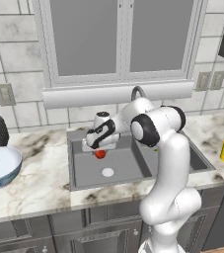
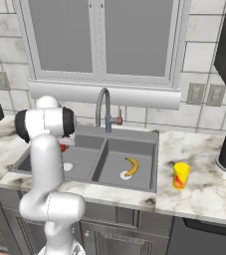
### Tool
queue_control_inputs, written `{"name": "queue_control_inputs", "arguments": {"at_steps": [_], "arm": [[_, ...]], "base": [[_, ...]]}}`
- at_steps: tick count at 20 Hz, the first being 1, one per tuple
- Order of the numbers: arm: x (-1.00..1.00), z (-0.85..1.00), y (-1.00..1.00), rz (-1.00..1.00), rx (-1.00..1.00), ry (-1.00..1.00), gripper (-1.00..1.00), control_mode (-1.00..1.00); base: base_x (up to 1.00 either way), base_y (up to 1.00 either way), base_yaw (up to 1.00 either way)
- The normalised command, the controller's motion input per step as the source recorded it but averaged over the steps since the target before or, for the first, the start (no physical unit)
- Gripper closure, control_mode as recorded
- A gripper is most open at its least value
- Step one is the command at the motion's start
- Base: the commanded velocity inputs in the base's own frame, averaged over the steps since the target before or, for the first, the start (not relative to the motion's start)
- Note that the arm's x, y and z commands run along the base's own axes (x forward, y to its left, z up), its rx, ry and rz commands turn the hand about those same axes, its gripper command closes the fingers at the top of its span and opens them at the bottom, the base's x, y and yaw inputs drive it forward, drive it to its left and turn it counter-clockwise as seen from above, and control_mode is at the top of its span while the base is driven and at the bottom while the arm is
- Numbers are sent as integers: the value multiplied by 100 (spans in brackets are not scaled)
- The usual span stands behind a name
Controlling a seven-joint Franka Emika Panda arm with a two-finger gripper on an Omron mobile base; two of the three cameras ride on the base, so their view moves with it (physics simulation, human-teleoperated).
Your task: Remove the banana and apple from the sink. Then move the bowl and cup from the counter to the sink for washing.
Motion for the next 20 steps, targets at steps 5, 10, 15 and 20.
{"name": "queue_control_inputs", "arguments": {"at_steps": [5, 10, 15, 20], "arm": [[-15, 21, 8, 0, 0, 0, 100, -100], [-17, 19, 11, 0, 0, 0, 100, -100], [-13, 22, 9, 0, 0, 0, 100, -100], [-11, 22, 13, 0, 0, 0, 100, -100]], "base": [[0, 0, 0], [0, 0, 0], [0, 0, 0], [0, 0, 0]]}}
